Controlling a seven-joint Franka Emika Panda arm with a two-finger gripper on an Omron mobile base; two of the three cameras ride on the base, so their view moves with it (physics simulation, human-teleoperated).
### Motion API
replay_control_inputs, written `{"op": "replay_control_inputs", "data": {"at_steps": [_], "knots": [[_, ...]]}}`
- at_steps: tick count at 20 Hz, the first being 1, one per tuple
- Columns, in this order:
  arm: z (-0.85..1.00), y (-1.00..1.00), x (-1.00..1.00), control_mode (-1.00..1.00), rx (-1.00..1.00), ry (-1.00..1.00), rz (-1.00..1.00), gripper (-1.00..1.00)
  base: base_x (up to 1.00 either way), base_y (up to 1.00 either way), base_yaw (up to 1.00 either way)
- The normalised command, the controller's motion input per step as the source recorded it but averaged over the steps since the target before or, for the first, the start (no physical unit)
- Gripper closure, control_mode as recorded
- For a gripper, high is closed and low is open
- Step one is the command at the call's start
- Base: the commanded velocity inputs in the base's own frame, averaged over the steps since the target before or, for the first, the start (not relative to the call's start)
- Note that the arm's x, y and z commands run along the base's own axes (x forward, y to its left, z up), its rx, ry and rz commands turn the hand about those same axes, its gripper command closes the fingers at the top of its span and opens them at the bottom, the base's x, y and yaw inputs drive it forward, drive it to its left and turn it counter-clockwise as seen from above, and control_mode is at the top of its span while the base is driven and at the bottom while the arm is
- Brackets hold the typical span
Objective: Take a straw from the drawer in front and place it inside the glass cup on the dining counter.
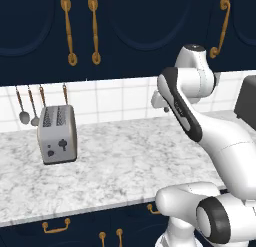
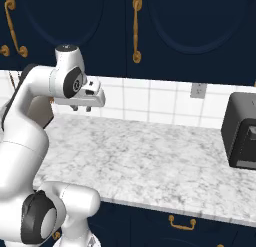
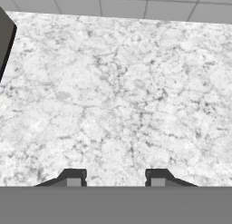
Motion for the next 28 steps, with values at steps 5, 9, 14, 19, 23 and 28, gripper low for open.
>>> {"op": "replay_control_inputs", "data": {"at_steps": [5,9,14,19,23,28], "knots": [[0.00,0.00,0.00,1.00,0.00,0.00,0.00,-1.00,-0.03,0.01,0.00],[0.00,0.00,0.00,1.00,0.00,0.00,0.00,-1.00,-0.36,0.12,0.00],[0.00,0.00,0.00,1.00,0.00,0.00,0.00,-1.00,-0.65,0.19,0.03],[0.00,0.00,0.00,1.00,0.00,0.00,0.00,-1.00,-0.64,0.12,0.23],[0.00,0.00,0.00,1.00,0.00,0.00,0.00,-1.00,-0.52,0.09,0.38],[0.00,0.00,0.00,1.00,0.00,0.00,0.00,-1.00,-0.49,0.30,0.36]]}}
